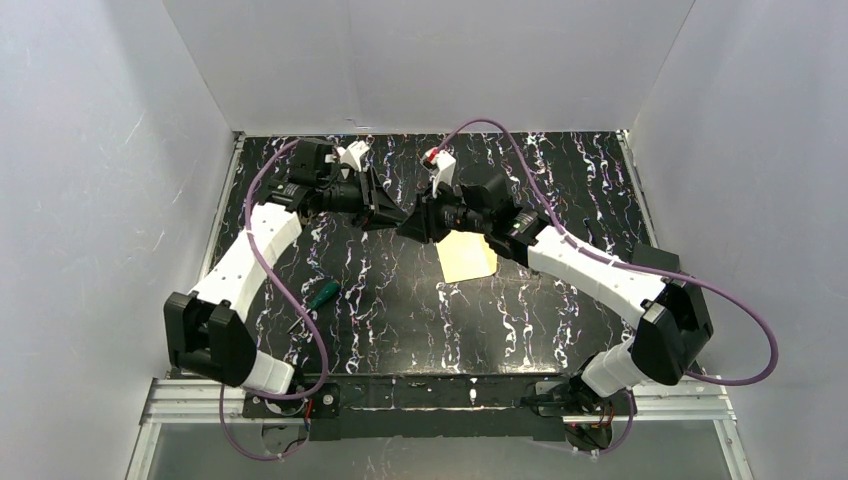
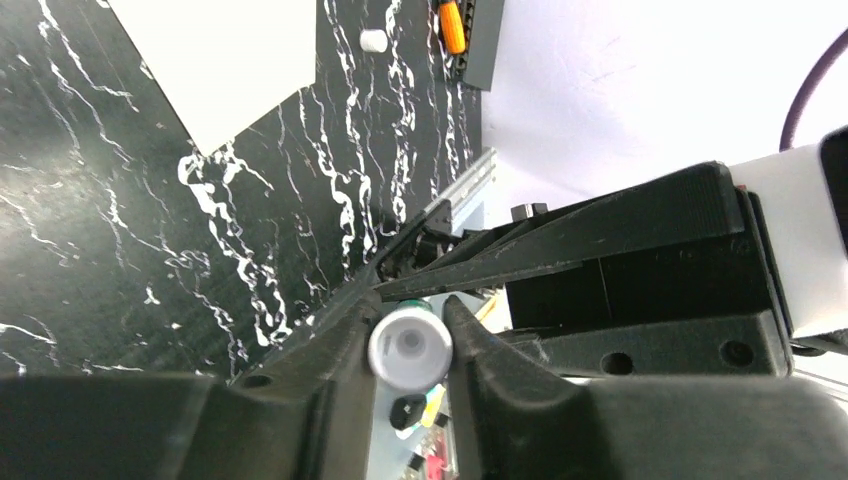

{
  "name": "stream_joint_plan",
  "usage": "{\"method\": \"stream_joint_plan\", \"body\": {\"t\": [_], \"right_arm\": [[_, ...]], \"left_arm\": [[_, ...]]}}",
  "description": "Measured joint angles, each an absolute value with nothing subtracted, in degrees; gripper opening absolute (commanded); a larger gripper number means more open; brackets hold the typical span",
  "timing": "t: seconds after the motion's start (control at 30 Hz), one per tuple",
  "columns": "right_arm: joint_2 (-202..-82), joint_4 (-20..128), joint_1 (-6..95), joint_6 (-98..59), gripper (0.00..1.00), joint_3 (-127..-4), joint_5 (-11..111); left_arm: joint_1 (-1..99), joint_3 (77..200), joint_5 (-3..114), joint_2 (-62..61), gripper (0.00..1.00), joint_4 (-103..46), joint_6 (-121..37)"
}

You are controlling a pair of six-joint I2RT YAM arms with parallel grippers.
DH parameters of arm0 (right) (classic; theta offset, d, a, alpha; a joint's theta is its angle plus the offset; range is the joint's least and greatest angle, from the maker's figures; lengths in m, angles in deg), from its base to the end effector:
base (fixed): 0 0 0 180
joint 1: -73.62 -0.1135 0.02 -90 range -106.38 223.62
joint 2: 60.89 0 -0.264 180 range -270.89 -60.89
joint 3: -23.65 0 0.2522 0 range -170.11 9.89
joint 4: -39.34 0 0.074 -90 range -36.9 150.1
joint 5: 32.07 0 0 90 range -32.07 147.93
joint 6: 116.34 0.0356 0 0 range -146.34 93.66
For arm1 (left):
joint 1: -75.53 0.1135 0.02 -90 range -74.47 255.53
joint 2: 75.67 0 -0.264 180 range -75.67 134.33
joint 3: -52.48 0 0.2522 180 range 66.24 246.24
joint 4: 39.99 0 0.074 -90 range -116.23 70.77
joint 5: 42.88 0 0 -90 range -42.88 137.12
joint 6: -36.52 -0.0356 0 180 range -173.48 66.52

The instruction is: Place the letter into the envelope and seal it

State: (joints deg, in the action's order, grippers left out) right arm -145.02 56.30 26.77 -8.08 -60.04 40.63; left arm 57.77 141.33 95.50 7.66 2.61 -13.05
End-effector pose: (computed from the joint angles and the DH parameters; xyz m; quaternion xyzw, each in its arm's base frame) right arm 0.2304 0.2613 0.3419 -0.2830 0.7501 0.4171 0.4281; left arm 0.2950 -0.1224 0.3411 0.0185 0.8366 -0.5182 0.1768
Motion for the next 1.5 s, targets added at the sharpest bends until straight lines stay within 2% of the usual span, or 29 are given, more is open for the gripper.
{"method": "stream_joint_plan", "body": {"t": [0.1, 0.2, 0.43, 0.5, 0.67, 0.73, 0.8, 0.83, 0.87, 0.9, 0.93, 1.0, 1.1, 1.3, 1.5], "right_arm": [[-144.67, 52.37, 26.66, -4.47, 0.01, -58.36, 41.96], [-144.59, 47.21, 26.53, 1.1, 0.01, -56.28, 42.99], [-146.16, 37.0, 25.85, 15.64, 0.01, -53.46, 45.81], [-146.77, 35.3, 25.88, 18.26, 0.01, -53.4, 45.74], [-148.52, 30.99, 25.92, 23.68, 0.01, -53.42, 45.39], [-149.02, 30.14, 25.94, 24.82, 0.02, -53.4, 45.09], [-149.42, 29.55, 25.96, 25.32, 0.1, -53.4, 44.28], [-149.57, 29.35, 25.98, 25.52, 0.21, -53.4, 43.84], [-149.75, 29.27, 25.98, 25.61, 0.4, -53.4, 43.45], [-149.77, 29.31, 26.01, 25.58, 0.64, -53.42, 43.14], [-149.77, 29.64, 26.05, 25.52, 0.73, -53.42, 42.9], [-149.64, 32.11, 26.07, 24.82, 0.8, -53.61, 42.73], [-148.39, 37.27, 26.01, 21.45, 0.82, -54.51, 42.81], [-141.51, 41.09, 26.03, 18.46, 0.79, -56.54, 45.35], [-142.29, 47.06, 26.03, 19.42, 0.72, -68.21, 50.68]], "left_arm": [[57.84, 139.45, 92.44, 5.15, 0.44, -0.66, -11.55], [57.82, 135.65, 88.9, 1.32, 0.45, -6.41, -9.6], [57.71, 124.45, 81.12, -6.96, 0.3, -23.29, -5.78], [57.66, 123.27, 79.39, -7.92, 0.2, -25.93, -5.71], [57.66, 122.12, 76.7, -8.95, 0.13, -28.77, -6.41], [57.69, 121.29, 76.18, -9.47, 0.06, -29.82, -6.58], [57.73, 120.35, 75.87, -10.11, 0.0, -30.61, -6.78], [57.8, 119.95, 75.83, -10.39, 0.0, -30.91, -6.96], [57.8, 119.71, 75.8, -10.57, 0.0, -31.02, -7.22], [57.8, 119.47, 75.83, -10.74, 0.0, -31.24, -7.57], [57.8, 119.34, 75.91, -10.85, 0.0, -31.33, -8.25], [57.75, 119.25, 75.78, -11.07, 0.0, -31.68, -10.87], [57.42, 119.21, 75.87, -11.92, 0.0, -30.26, -16.33], [56.88, 119.06, 79.54, -16.47, 0.0, -26.37, -32.09], [56.48, 124.21, 83.87, -14.59, 0.0, -18.24, -43.41]]}}
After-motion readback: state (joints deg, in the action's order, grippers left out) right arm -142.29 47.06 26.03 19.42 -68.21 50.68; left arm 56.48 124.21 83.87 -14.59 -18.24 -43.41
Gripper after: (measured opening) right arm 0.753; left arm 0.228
